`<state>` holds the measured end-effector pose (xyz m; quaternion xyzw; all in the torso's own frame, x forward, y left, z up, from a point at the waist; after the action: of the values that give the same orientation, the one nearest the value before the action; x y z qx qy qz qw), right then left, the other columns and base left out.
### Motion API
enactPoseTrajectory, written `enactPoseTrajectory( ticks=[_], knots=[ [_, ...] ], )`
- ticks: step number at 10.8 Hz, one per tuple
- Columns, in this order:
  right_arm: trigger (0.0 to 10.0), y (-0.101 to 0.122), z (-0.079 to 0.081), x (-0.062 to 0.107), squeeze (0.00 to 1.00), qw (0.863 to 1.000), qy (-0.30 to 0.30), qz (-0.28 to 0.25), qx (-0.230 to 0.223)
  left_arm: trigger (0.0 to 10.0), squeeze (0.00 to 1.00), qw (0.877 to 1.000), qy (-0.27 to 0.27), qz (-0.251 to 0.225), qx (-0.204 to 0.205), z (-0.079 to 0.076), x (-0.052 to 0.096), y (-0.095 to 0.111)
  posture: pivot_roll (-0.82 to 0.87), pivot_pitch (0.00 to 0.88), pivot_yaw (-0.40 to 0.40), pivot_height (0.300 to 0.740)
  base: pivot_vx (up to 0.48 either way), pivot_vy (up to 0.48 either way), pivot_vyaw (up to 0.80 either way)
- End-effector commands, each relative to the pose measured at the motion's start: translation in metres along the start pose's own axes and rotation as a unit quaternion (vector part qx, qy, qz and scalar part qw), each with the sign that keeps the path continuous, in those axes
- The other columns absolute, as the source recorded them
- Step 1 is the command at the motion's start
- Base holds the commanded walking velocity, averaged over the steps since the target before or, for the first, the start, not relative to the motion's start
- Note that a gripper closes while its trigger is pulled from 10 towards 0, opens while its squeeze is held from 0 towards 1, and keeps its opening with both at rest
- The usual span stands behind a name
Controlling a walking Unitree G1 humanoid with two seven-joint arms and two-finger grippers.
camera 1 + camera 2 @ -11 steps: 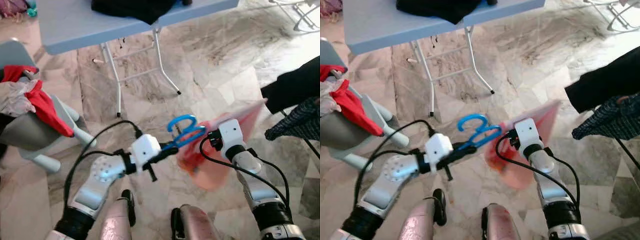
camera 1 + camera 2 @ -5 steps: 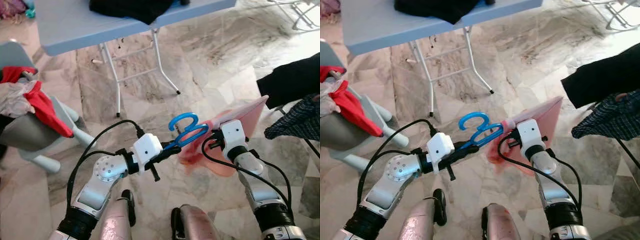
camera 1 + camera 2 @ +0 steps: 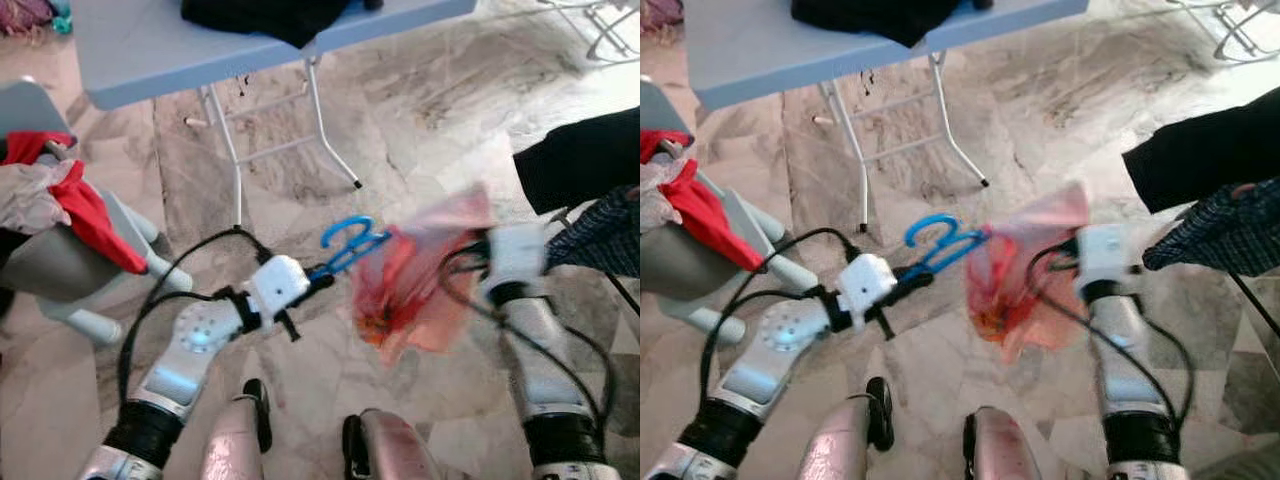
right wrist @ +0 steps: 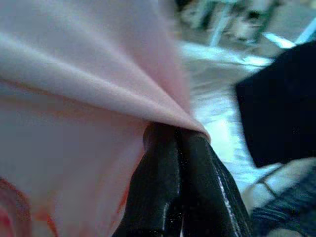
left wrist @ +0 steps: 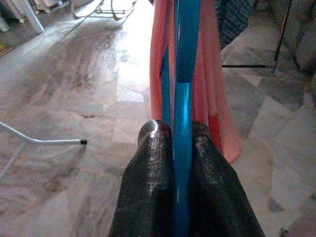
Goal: Hang hanger
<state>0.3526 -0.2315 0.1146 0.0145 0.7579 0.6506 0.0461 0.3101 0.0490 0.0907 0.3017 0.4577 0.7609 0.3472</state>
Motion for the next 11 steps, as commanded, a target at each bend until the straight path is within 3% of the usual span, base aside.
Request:
enactPoseTrajectory(
  ticks=[1,4,9,11],
  knots=[
    [0.0,0.0,-0.012,0.004,0.0,1.0,-0.026,-0.004,-0.003,0.0,0.0,1.0,-0.002,0.0,-0.003,-0.004,0.001,-0.001,-0.11,0.25,-0.01,0.74,0.0,0.0,0.0],
    [0.0,0.02,-0.021,-0.002,0.0,0.998,-0.048,-0.042,0.006,0.0,0.0,1.0,-0.001,0.018,-0.01,-0.008,0.006,-0.014,-0.1,0.247,-0.01,0.74,0.0,0.0,0.0],
    [0.0,0.023,-0.017,0.002,0.0,0.998,-0.043,-0.05,0.002,0.0,0.0,1.0,0.004,0.01,-0.014,-0.009,0.003,-0.011,-0.11,0.251,-0.01,0.74,0.0,0.0,0.0],
    [0.0,0.042,-0.021,-0.004,0.0,0.995,-0.051,-0.084,0.017,0.0,0.0,1.0,-0.003,0.012,-0.014,-0.014,0.005,-0.014,-0.11,0.257,-0.015,0.74,0.0,0.0,0.0]
  ],
)
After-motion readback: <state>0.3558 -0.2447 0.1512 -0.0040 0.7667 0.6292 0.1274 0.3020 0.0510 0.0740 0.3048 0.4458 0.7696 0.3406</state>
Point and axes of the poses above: a point about 5 cm out from each wrist's last joint towards the gripper, its own x axis pointing back from the gripper into the wrist, its own y axis along the axis of the wrist's last joint, z = x × y, the point moved 6 cm from there along -x, pointing out of the wrist towards the gripper, and after that the axes turned 4 degrees about -x, right-handed, at the moved point
